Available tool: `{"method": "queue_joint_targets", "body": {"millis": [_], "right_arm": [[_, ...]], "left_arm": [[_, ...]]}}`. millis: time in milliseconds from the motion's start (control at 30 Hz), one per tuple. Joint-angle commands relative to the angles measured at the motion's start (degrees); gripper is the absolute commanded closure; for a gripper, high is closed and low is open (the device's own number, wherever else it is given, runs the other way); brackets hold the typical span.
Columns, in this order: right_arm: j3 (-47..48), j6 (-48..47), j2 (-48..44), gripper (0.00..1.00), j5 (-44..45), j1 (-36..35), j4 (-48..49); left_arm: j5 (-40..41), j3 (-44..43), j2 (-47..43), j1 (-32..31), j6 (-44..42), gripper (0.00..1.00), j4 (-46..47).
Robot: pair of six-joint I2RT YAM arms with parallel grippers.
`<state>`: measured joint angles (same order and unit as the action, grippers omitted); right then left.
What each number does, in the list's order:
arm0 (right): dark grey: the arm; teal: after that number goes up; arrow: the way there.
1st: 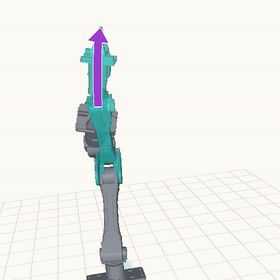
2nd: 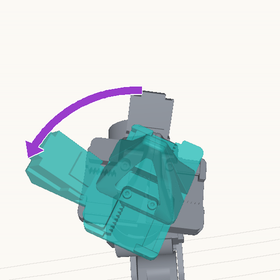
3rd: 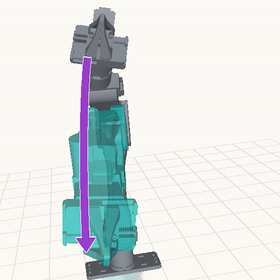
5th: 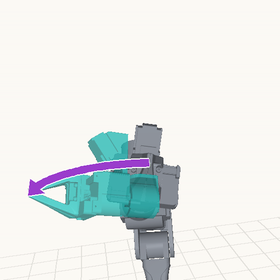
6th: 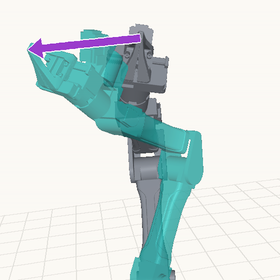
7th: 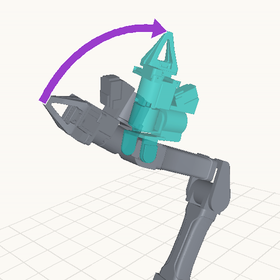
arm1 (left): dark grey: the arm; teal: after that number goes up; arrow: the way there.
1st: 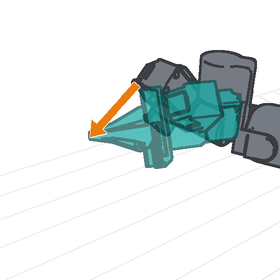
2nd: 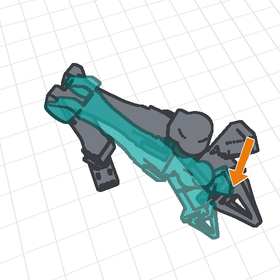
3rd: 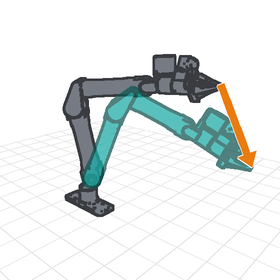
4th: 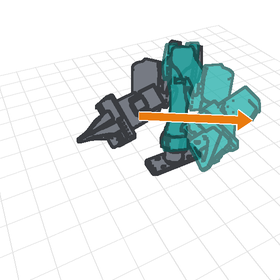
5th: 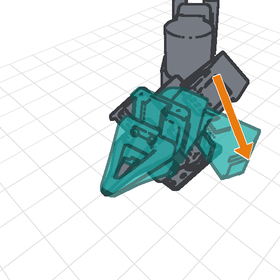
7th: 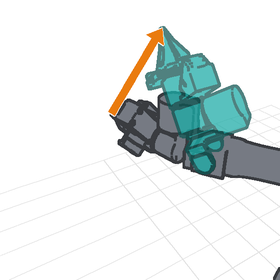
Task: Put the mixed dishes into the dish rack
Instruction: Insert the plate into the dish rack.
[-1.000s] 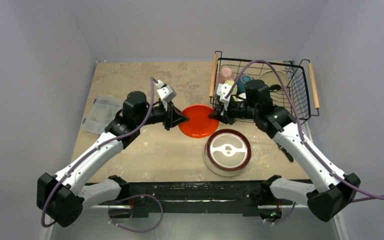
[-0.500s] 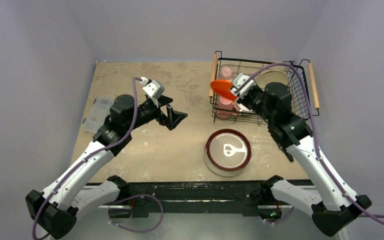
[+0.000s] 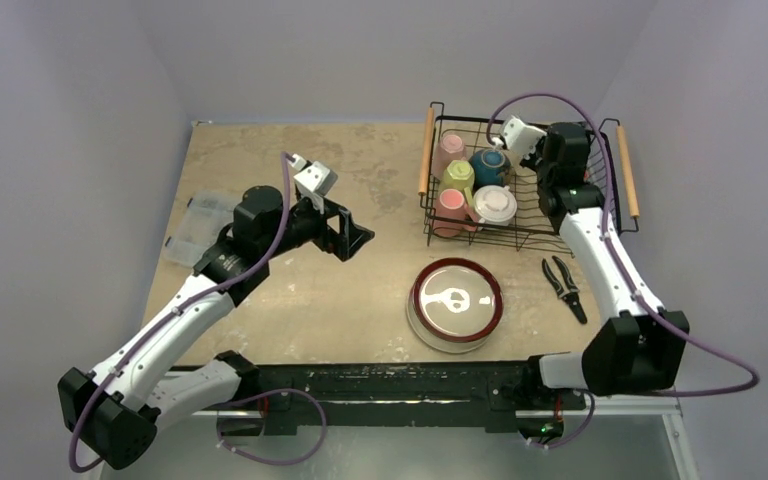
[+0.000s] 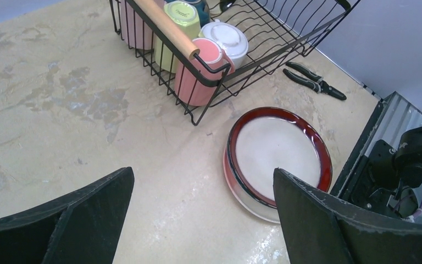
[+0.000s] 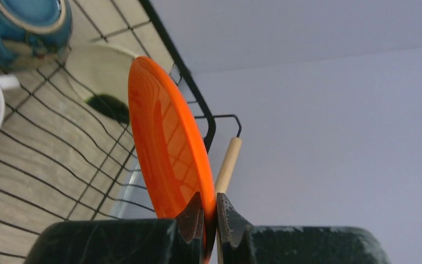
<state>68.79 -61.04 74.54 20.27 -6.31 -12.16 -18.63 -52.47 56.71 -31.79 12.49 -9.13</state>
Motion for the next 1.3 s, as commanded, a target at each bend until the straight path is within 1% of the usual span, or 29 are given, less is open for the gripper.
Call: {"method": "queue_joint_targets", "body": {"millis": [0,267,333,467,700,933,1167,1267], "right_arm": [[4.4,-9.8,4.0,1.0,3.0,2.3,1.9],[10.1,-14.3,14.2,1.0,-1.1,3.3,-4.6],[12.2,-14.3,17.0,1.0,-1.1,3.3,-7.5],[14.0,-14.1,20.8,1.0,0.5,3.3,-10.1],[10.1,-14.6,21.1,1.0,0.4,3.2,-7.6],[10.7,-15.1,25.4,1.0,4.3,3.4,-4.8],[10.3,-16.5,27.3,1.0,4.3,3.6,-2.9],[10.4,-16.6,28.3,1.0,5.6,3.6,-1.5]], "left_arm": [[0.7,-3.1,1.2,0.1,0.9,0.04,-0.4],[-2.5,-4.2,2.2,0.1,2.9,0.04,-1.2],[-2.4,-4.3,2.0,-0.1,2.6,0.04,-1.6],[-0.9,-4.5,2.0,-0.7,1.6,0.04,-2.6],[0.5,-4.5,2.1,-3.3,0.1,0.03,-3.2],[1.8,-4.5,1.6,-4.8,-0.7,0.03,-3.7],[1.8,-4.7,1.8,-5.5,-0.8,0.03,-3.9],[1.8,-4.8,1.8,-5.5,-1.0,0.03,-4.1]]}}
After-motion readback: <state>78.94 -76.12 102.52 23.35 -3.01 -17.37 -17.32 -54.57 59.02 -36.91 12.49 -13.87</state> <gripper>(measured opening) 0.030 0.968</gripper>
